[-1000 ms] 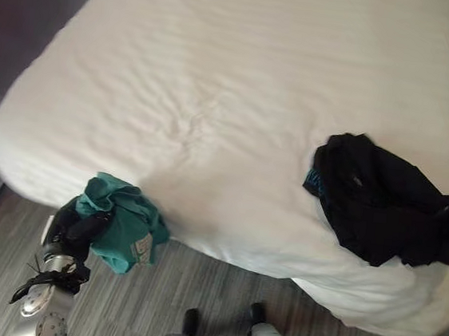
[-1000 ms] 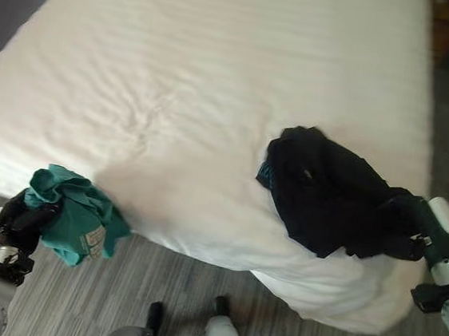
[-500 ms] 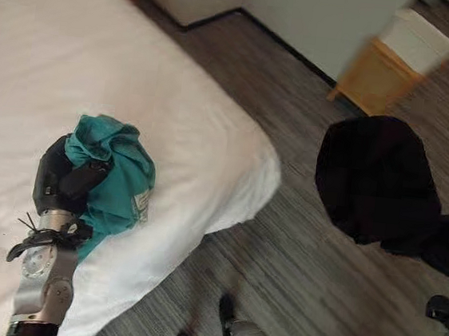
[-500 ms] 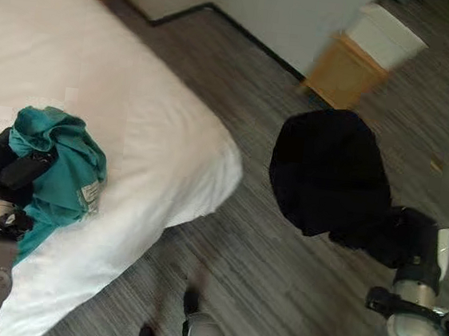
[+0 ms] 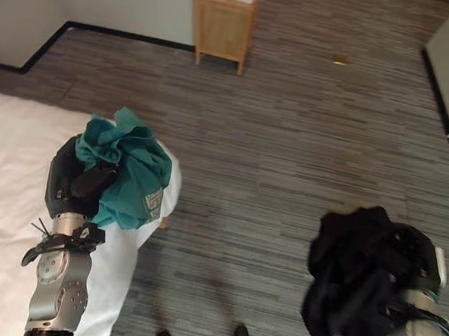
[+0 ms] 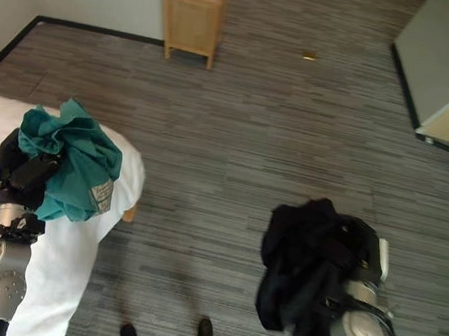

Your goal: Pick up bed clothes into laundry basket.

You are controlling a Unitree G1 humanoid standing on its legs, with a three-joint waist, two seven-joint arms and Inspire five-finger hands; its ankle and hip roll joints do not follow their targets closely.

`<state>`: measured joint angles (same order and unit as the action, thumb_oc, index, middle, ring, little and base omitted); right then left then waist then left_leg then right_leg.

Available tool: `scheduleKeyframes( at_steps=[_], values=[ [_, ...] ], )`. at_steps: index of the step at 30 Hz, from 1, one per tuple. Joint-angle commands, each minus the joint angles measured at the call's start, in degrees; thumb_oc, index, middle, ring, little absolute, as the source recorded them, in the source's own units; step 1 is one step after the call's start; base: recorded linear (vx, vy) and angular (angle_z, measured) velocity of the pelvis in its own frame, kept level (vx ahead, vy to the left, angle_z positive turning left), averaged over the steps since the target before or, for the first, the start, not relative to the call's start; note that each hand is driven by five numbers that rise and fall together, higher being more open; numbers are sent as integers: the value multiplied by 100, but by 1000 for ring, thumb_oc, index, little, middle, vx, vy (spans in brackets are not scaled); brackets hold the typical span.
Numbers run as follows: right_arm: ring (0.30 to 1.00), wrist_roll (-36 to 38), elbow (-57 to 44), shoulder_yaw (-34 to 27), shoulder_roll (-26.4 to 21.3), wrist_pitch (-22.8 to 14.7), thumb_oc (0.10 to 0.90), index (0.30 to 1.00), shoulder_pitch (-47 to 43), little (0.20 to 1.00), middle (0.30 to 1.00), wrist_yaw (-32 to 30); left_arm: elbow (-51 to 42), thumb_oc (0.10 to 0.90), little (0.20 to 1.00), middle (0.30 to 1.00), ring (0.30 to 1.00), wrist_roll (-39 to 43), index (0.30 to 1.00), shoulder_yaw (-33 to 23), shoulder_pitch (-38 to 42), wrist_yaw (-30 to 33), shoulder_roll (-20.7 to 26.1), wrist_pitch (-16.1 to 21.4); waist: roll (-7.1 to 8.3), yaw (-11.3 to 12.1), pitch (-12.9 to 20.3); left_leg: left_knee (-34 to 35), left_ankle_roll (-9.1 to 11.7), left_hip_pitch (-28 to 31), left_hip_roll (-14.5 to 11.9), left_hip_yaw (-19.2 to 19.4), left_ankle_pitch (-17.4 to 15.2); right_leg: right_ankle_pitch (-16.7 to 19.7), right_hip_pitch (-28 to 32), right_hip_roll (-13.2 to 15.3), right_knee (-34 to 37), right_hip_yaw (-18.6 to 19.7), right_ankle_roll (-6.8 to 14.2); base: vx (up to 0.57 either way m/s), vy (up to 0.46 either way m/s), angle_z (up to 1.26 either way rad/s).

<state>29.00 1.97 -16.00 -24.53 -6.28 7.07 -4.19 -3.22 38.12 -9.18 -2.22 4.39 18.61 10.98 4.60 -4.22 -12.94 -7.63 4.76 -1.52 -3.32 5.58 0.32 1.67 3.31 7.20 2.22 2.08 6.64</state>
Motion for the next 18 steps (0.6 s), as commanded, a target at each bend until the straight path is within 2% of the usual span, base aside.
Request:
scheduleKeyframes(
  at_steps=[1,2,3,4,5,6,8,12,13,16,18],
  values=[
    [300,346,-952,-386,-401,-776,400,300,-519,300,300,181,-810,400,300,300,300,-287,300,-452,19,-64,389,470,129,113,473,-198,-137,30,280,-371,-231,65,-184,-219,-194,230,-66,-7,23,-8],
    [300,296,-1035,-513,-299,-723,400,300,-430,300,300,141,-657,400,300,300,300,-646,300,-553,-289,-48,488,367,0,66,565,280,-259,196,231,-214,-268,33,-200,-322,-189,187,-86,14,56,-6],
    [300,259,-1054,-438,-151,-764,400,300,-427,300,300,115,-524,400,300,300,300,-845,300,-577,-434,1,504,330,-53,75,613,420,-314,289,282,-247,-267,6,-189,-353,-167,226,-108,54,62,-2],
    [300,252,-1059,-431,-143,-762,400,300,-418,300,300,110,-522,400,300,300,300,-850,300,-576,-442,3,507,332,-56,75,630,451,-318,334,281,-248,-316,-41,-155,-354,-154,224,-103,19,54,15],
    [300,206,-1064,-317,-10,-733,400,300,-396,300,300,75,-387,400,300,300,300,-891,300,-522,-433,89,505,279,-74,71,632,483,-313,331,299,-243,-218,7,-166,-352,-163,211,-130,-19,52,7],
    [300,61,-1022,-191,203,-650,400,300,-271,300,300,110,-345,400,300,300,300,-1148,300,-541,-566,62,552,168,-136,93,630,544,-347,385,350,-334,-219,-17,-115,-363,-146,184,-141,-60,65,6],
    [300,-19,-876,-82,311,-594,400,300,-219,300,300,178,-347,400,300,300,300,-1360,300,-593,-711,0,531,175,-186,93,658,665,-380,479,373,-349,-218,-46,-63,-371,-139,172,-148,-11,73,5],
    [300,88,-906,185,619,-588,400,300,-235,300,300,243,-109,400,300,300,300,-1138,300,-431,-580,103,278,195,-243,120,665,675,-402,578,390,-363,-229,-115,7,-369,-208,167,-183,-1,10,7],
    [300,135,-308,520,450,-627,400,300,-86,300,300,-51,743,400,300,300,300,-1395,300,882,839,367,353,162,-154,93,487,816,-264,612,237,27,114,252,-447,99,-767,-191,278,73,-143,5],
    [300,30,-116,448,322,-638,400,300,-323,300,300,-41,888,400,300,300,300,-1120,300,810,658,255,200,178,-186,200,657,804,-213,657,212,-42,114,149,-17,102,-320,-380,188,150,-146,16],
    [300,129,-40,458,211,-603,400,300,-403,300,300,-39,992,400,300,300,300,-1064,300,750,619,283,247,121,-211,224,690,823,-193,649,182,-75,163,132,62,64,-208,-464,140,27,-89,4]
  ],
)
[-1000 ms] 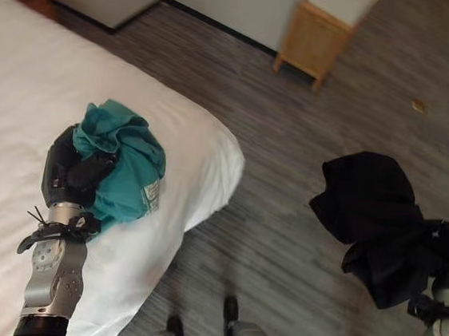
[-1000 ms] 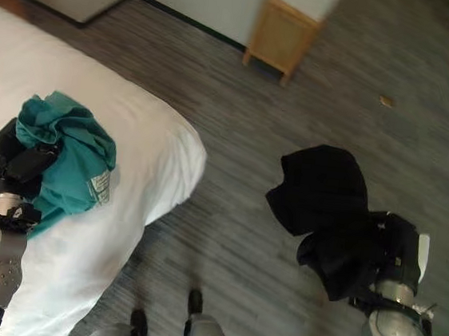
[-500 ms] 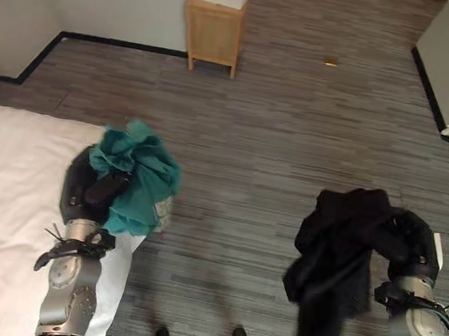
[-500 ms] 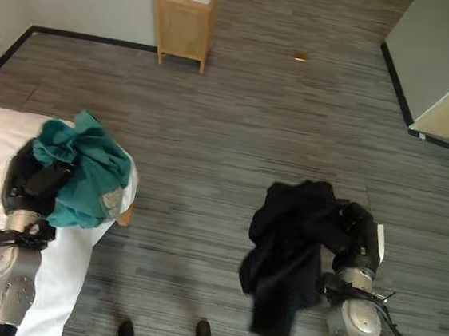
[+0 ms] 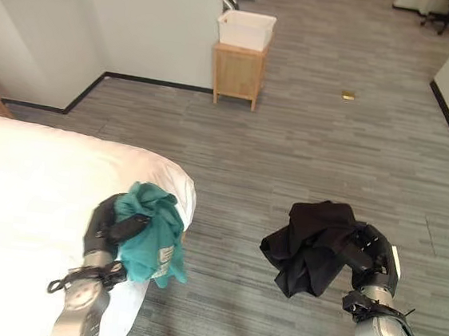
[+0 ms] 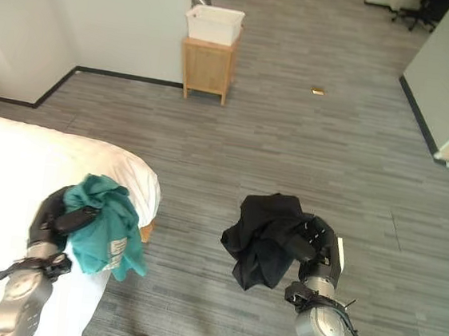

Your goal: Pick up bed clothes into laundry basket.

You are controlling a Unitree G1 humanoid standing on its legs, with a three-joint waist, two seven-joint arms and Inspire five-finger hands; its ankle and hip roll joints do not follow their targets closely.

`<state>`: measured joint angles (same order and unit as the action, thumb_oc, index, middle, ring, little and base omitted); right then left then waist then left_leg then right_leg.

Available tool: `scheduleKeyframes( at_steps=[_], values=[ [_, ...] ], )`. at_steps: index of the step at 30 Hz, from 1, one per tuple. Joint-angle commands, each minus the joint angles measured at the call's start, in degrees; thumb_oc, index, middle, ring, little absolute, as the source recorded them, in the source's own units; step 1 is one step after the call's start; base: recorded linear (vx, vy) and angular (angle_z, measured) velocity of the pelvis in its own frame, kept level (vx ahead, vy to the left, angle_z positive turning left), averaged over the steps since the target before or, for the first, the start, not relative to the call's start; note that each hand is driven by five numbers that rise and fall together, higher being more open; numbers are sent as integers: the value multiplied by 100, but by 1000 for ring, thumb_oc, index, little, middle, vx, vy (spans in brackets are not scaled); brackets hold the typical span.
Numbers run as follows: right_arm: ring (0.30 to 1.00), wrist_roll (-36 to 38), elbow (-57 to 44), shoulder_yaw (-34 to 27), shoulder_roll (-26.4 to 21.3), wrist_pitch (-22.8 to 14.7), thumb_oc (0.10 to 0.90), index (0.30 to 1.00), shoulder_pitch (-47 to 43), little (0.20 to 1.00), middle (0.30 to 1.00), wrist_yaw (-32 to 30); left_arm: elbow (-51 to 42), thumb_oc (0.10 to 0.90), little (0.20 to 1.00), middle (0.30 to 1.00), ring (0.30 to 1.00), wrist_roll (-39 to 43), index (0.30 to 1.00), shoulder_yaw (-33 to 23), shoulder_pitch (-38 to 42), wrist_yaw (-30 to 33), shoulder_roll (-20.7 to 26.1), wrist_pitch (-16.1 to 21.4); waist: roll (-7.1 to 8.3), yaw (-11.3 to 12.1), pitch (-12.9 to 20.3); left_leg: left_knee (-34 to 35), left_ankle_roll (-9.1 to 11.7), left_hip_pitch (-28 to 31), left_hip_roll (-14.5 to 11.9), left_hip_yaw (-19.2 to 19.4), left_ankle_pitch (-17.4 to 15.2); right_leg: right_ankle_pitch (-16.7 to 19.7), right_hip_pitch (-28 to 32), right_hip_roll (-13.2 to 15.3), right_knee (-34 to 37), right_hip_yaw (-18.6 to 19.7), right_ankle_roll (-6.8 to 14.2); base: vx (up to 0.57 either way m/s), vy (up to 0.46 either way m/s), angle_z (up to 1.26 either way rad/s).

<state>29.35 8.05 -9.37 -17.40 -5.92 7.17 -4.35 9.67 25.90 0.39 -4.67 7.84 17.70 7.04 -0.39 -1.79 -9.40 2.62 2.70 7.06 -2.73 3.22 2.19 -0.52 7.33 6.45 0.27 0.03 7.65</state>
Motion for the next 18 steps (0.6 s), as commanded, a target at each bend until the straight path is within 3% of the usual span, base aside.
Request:
scheduleKeyframes(
  at_steps=[1,6,11,18],
  values=[
    [300,98,-643,-204,-506,-643,400,300,-417,300,300,-19,-298,400,300,300,300,159,300,-208,864,-62,336,515,287,-31,335,-201,14,-211,123,147,-22,351,-332,138,-8,-273,38,-15,-81,10],
    [300,95,-813,-153,-793,-559,400,300,-652,300,300,122,-447,400,300,300,300,616,300,-395,865,-113,417,572,228,81,349,-17,75,-158,67,-24,86,229,-246,66,-20,-441,-61,9,-68,17],
    [300,181,-1435,345,-1164,-692,400,300,-1619,300,300,237,-797,400,300,300,300,542,300,-278,1635,19,912,771,205,165,398,0,119,-159,89,-167,102,124,-167,-8,-47,-520,-134,10,-40,23],
    [300,28,-1677,769,-906,-591,400,300,-1807,300,300,337,-1050,400,300,300,300,381,300,-217,1651,0,917,796,170,164,405,73,85,-75,82,-127,67,110,-149,-27,-44,-498,-152,13,-4,6]
  ],
)
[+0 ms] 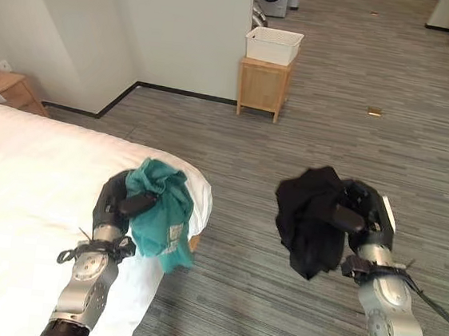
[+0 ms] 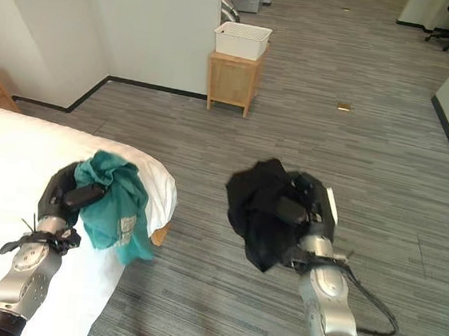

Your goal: Pick up bed clothes into laundry basket.

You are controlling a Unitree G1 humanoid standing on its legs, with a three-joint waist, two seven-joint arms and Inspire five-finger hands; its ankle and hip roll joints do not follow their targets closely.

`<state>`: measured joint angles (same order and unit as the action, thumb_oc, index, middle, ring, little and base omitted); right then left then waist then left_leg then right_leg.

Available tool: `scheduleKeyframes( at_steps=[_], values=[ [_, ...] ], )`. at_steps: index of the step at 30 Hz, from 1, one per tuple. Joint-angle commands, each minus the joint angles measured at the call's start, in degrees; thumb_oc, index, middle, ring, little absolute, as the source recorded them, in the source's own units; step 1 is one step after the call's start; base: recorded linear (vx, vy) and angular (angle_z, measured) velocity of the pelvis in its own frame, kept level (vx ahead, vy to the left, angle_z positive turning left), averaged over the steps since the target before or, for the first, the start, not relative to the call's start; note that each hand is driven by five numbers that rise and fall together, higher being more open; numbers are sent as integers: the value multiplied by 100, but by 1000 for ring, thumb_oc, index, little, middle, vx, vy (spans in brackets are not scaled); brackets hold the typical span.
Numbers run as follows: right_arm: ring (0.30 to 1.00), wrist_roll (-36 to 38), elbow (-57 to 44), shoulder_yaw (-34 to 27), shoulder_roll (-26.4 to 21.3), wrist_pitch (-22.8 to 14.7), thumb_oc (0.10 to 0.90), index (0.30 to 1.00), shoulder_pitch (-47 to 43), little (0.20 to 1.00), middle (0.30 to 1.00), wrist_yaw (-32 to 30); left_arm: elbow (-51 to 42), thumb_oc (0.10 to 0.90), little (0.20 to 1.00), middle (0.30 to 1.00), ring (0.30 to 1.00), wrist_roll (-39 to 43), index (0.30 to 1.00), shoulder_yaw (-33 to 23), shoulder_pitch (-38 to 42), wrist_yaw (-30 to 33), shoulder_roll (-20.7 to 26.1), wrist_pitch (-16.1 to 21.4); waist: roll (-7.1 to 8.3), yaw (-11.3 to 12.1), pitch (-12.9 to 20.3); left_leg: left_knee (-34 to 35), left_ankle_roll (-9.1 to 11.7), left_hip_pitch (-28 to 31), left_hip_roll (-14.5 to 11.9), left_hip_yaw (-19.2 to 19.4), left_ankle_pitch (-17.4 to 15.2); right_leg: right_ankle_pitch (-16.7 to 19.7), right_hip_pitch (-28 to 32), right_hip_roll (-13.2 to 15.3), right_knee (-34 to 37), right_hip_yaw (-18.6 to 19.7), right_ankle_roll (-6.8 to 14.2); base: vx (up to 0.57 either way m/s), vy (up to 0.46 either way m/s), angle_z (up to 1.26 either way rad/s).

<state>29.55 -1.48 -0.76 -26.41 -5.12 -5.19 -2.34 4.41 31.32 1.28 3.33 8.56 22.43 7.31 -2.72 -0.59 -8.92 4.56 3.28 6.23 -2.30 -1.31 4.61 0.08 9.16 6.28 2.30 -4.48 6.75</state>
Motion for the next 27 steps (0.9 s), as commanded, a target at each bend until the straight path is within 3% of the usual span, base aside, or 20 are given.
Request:
scheduleKeyframes(
  at_steps=[1,11,19,23,27],
  values=[
    [300,-50,-728,-107,40,-656,400,300,-480,300,300,143,-535,400,300,300,300,-152,300,-305,773,-129,406,748,396,36,360,-106,19,29,43,338,-185,54,-332,-12,-244,-32,-61,0,0,0],
    [300,-518,-638,-832,524,-556,400,300,908,300,300,35,-392,400,300,300,300,-3,300,-365,-292,-433,-290,468,375,-144,326,3,-39,127,16,492,-256,73,-395,-36,-210,146,-45,23,6,-8],
    [300,-485,-514,-797,781,-612,400,300,1185,300,300,-30,-92,400,300,300,300,721,300,-47,-517,-627,-692,339,402,-257,252,-110,-77,118,-7,638,-366,87,-497,-78,-224,352,-49,12,-3,-19],
    [300,-472,-527,-768,831,-638,400,300,1195,300,300,11,-170,400,300,300,300,889,300,-448,-634,-525,-726,483,427,-249,232,-147,-93,183,10,689,-477,54,-439,-93,-173,417,-36,68,11,-19],
    [300,-403,-605,-781,793,-714,400,300,1010,300,300,-22,-298,400,300,300,300,560,300,-862,-611,-267,-463,631,415,-222,206,-151,-97,144,25,724,-453,98,-483,-91,-168,450,-27,60,15,-18]
  ],
)
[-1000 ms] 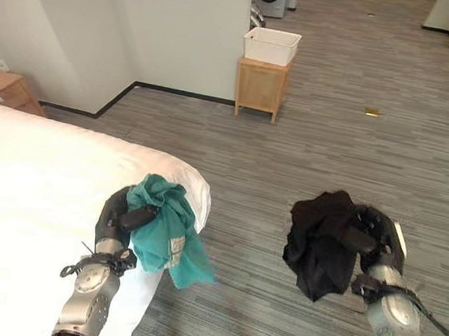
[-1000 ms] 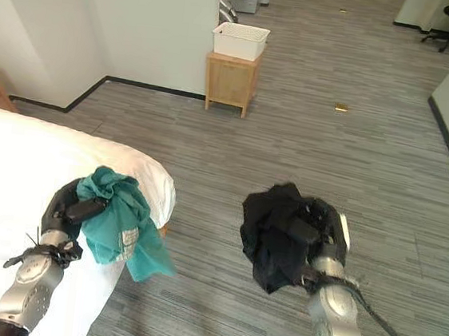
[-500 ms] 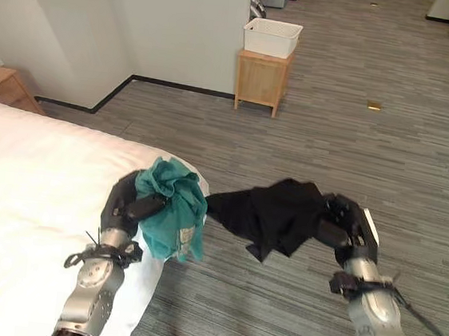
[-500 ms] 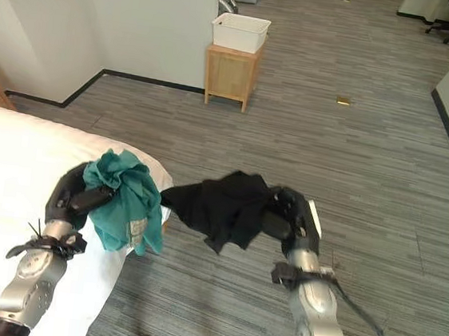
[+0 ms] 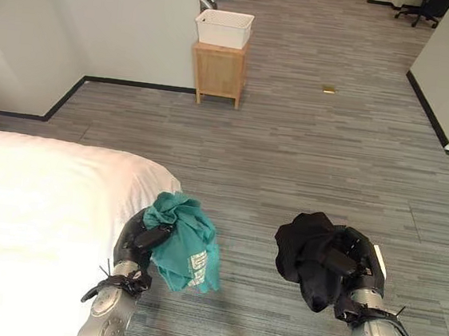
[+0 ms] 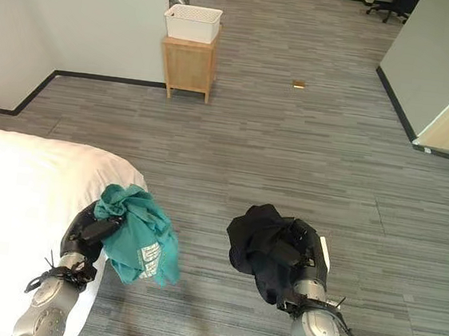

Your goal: Pick up bed clothes into laundry basket.

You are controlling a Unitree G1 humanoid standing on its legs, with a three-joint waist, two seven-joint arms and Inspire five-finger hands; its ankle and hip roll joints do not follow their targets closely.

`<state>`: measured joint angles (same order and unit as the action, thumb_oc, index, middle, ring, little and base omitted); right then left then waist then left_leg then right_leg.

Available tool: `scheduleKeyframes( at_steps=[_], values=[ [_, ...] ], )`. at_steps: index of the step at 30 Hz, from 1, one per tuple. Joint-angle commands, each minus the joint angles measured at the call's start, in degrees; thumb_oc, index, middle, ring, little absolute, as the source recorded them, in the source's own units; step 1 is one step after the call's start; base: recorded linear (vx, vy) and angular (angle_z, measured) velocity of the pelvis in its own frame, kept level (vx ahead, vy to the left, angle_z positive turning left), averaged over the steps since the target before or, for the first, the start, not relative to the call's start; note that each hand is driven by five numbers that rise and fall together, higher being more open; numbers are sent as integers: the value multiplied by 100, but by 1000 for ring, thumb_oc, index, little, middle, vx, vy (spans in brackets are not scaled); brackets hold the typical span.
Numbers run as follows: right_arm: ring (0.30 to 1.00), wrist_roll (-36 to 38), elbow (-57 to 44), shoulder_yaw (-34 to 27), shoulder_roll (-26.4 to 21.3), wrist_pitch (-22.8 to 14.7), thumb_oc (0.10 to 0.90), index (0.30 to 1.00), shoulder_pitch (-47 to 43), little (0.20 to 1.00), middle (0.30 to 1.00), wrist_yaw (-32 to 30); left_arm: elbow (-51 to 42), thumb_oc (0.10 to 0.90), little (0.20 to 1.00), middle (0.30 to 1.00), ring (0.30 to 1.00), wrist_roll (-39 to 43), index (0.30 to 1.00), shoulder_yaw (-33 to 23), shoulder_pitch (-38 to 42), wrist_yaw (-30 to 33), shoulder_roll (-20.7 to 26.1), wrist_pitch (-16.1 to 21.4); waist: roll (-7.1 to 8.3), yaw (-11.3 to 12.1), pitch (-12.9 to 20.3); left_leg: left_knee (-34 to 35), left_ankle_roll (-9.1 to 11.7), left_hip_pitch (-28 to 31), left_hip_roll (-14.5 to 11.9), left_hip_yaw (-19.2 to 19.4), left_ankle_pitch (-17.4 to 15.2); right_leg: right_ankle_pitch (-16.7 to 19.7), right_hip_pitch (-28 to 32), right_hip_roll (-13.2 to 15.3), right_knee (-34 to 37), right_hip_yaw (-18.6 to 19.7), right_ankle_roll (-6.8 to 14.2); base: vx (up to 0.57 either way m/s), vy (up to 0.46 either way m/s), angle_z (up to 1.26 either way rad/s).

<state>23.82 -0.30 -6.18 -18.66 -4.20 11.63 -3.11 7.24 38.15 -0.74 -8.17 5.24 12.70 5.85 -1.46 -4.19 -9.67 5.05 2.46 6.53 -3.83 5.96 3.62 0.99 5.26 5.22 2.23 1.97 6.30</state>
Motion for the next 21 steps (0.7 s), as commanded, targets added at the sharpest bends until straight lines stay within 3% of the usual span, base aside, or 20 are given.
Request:
scheduleKeyframes(
  at_steps=[1,3,6,7,8,9,10,11,13,15,17,19,21],
  values=[
    [300,199,-674,-201,-27,-829,400,300,-788,300,300,59,-635,400,300,300,300,-234,300,-741,573,124,597,817,273,149,256,-200,-22,92,190,28,-369,5,-128,40,-185,-185,41,76,36,1],
    [300,202,-635,-180,-52,-832,400,300,-827,300,300,62,-664,400,300,300,300,-274,300,-749,576,129,622,829,261,152,246,-199,-30,109,201,40,-433,-53,-120,55,-205,-186,56,102,50,0],
    [300,166,-570,-43,-108,-804,400,300,-930,300,300,94,-753,400,300,300,300,-279,300,-700,618,136,609,853,175,181,154,-257,-127,49,260,130,-544,-207,-404,120,-783,-190,129,85,90,-3],
    [300,123,-603,22,-90,-781,400,300,-945,300,300,126,-734,400,300,300,300,-272,300,-629,622,101,568,813,84,185,69,-261,-239,81,313,166,-636,-84,-863,186,-1721,-187,277,80,100,-14],
    [300,82,-653,45,-82,-768,400,300,-924,300,300,153,-725,400,300,300,300,-316,300,-577,627,66,576,769,71,168,21,-253,-313,127,382,185,-691,266,-1220,229,-2442,-137,453,82,98,-23],
    [300,82,-653,45,-81,-768,400,300,-924,300,300,153,-725,400,300,300,300,-316,300,-577,627,66,577,769,71,175,33,-254,-313,113,383,192,-689,269,-1238,228,-2445,-130,453,52,54,-23],
    [300,56,-730,49,-68,-758,400,300,-898,300,300,183,-737,400,300,300,300,-343,300,-530,635,45,583,758,30,97,-66,-255,-340,171,363,191,-728,522,-1532,159,-3050,-56,585,174,41,-23],
    [300,-16,-911,82,10,-811,400,300,-897,300,300,207,-724,400,300,300,300,-401,300,-436,700,64,648,753,-68,-87,-244,-321,-315,309,267,101,-800,536,-2004,-9,-3616,-24,591,293,44,-28],
    [300,-26,-967,107,30,-818,400,300,-923,300,300,188,-732,400,300,300,300,-520,300,-404,746,26,767,732,-90,-186,-247,-439,-274,516,296,253,-902,554,-2381,413,-3300,-382,425,418,-18,-13],
    [300,3,-930,52,-17,-790,400,300,-868,300,300,242,-867,400,300,300,300,-529,300,-445,742,-66,821,748,-94,-386,-232,-441,-138,838,278,227,-1059,481,-2547,588,-2531,-478,397,486,-133,2],
    [300,8,-885,-42,-75,-763,400,300,-751,300,300,270,-798,400,300,300,300,-477,300,-475,818,-118,796,776,-32,-581,-183,-443,40,1114,223,140,-1152,482,-2451,525,-1328,-406,451,458,-189,5],
    [300,54,-928,-73,-111,-752,400,300,-674,300,300,274,-745,400,300,300,300,-495,300,-427,903,-82,769,812,-39,-690,-170,-468,170,1306,80,107,-1151,655,-2303,450,-707,-428,501,484,-295,18],
    [300,89,-972,-81,-180,-746,400,300,-663,300,300,303,-735,400,300,300,300,-548,300,-375,954,-39,719,831,-45,-696,-128,-1015,378,1282,-127,-33,-819,629,-2157,308,-869,-347,448,491,-447,36]
  ],
)
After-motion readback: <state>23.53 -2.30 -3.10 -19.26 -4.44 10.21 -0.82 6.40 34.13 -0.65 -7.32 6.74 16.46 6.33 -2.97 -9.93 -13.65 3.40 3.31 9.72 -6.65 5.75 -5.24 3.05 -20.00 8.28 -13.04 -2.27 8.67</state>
